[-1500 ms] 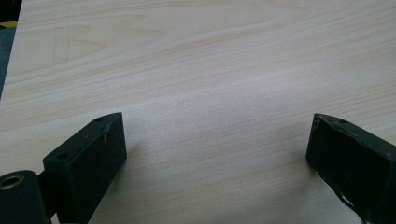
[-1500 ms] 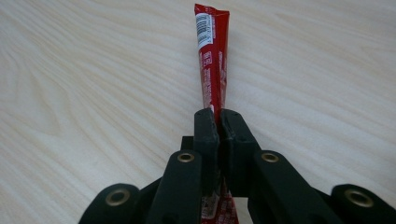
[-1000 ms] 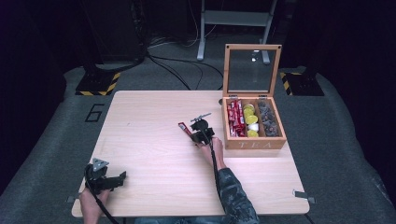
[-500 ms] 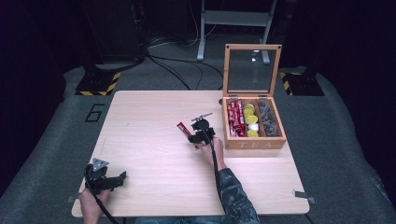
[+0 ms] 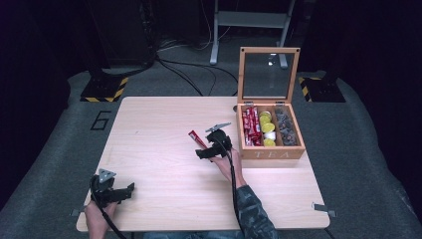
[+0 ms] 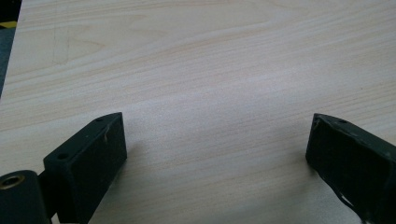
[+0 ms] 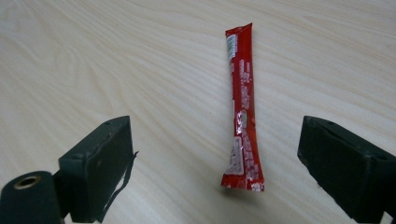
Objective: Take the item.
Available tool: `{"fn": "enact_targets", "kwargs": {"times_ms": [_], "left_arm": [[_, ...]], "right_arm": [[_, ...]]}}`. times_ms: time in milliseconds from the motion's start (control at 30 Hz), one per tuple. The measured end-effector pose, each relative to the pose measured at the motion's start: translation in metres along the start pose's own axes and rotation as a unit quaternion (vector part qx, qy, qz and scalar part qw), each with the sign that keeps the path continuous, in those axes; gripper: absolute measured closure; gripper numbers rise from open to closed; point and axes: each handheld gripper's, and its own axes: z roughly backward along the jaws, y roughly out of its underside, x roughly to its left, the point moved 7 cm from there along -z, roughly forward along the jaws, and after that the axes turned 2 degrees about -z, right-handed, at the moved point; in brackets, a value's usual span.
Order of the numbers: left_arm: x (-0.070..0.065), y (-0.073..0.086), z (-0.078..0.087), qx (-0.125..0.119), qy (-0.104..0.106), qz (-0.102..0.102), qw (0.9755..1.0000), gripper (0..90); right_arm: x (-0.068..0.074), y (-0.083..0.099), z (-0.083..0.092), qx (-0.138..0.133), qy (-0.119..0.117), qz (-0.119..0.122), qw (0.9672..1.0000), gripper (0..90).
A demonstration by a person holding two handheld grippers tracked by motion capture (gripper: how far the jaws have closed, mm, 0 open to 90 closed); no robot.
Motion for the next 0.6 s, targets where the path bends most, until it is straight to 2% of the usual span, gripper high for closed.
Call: {"fn": "enact_targets", "kwargs": {"times_ms": [100,233,367,400,467,600], "left_arm": [[0.0,0.0,0.0,0.0,0.001,0.0,1.0,5.1],[0.0,0.0,0.0,0.001,0.001,0.001,1.0,5.1],[0.0,0.0,0.0,0.001,0.001,0.001,1.0,5.1],[-0.001,0.0,0.0,-0.003,0.0,0.006,1.0,5.1],[-0.001,0.0,0.0,-0.003,0.0,0.006,1.0,5.2],[-0.001,0.0,0.0,-0.002,0.0,0.005,1.0,5.1]], "right_arm": [[0.003,0.003,0.006,-0.003,-0.002,0.004,1.0,7.8],[0.012,0.013,0.022,-0.017,-0.008,0.009,0.9998,5.4],[0.015,0.02,0.031,-0.023,-0.009,0.016,0.9996,4.0],[0.016,0.025,0.036,-0.025,-0.008,0.019,0.9995,3.5],[0.017,0.029,0.039,-0.025,-0.008,0.016,0.9995,3.2],[0.016,0.047,0.052,-0.031,-0.002,0.01,0.9995,3.0]]}}
